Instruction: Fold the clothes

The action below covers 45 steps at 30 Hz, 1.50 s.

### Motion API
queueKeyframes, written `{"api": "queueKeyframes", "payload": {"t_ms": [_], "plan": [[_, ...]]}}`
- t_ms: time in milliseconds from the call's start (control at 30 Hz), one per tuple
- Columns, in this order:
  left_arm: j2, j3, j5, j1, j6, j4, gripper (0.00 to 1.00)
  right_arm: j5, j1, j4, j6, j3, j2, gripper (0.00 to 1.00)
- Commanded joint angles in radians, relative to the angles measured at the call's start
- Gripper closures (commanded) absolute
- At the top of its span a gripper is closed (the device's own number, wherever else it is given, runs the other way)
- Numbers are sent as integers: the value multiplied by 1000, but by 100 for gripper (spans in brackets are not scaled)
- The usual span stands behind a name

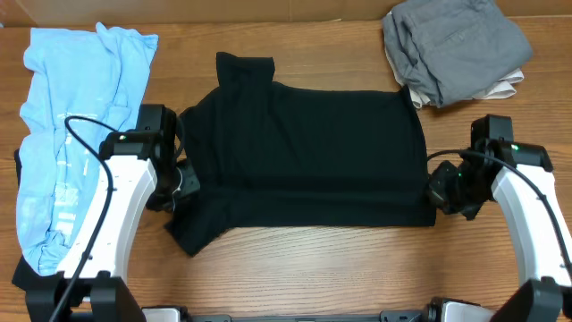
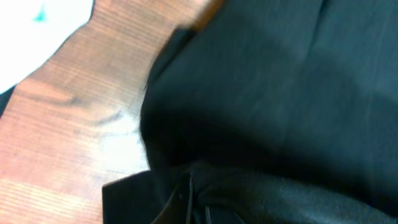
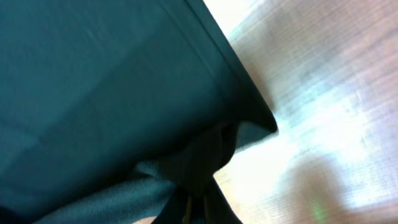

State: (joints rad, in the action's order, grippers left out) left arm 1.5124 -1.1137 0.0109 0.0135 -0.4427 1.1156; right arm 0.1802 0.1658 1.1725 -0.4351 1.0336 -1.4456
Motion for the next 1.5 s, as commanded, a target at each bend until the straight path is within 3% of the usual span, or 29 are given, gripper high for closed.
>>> {"api": "queueKeyframes", "payload": {"t_ms": [0,333,600,633,667,733,800,833,1000,1100,1267,1467], "plan": [[42,1,-45,1,29,-70,96,-30,-5,-89,24,0,-60,96],[144,1,-44,8,66,-208,96,-22,-7,-297,70,0,-134,96],[199,1,-44,15,66,-259,96,-22,-10,-319,93,0,-135,96],[200,1,-44,15,66,-261,96,-22,-10,-321,96,0,-135,95],[200,1,-45,15,66,-262,94,-22,-10,-324,96,0,-135,84],[200,1,-45,15,76,-264,75,-21,-10,-335,113,0,-135,56],[200,1,-49,15,116,-278,41,-22,-9,-345,130,0,-135,26],[200,-3,-59,14,126,-282,34,-22,-9,-346,130,1,-135,23],[200,-100,-127,6,154,-222,16,-21,-9,-317,132,48,-135,20],[200,-234,-159,4,208,-141,0,-17,-9,-247,157,133,-135,20],[200,-494,-140,5,282,-8,0,45,-10,-88,261,329,-135,20],[207,-749,77,8,399,8,0,95,-10,94,366,570,-135,19]]}}
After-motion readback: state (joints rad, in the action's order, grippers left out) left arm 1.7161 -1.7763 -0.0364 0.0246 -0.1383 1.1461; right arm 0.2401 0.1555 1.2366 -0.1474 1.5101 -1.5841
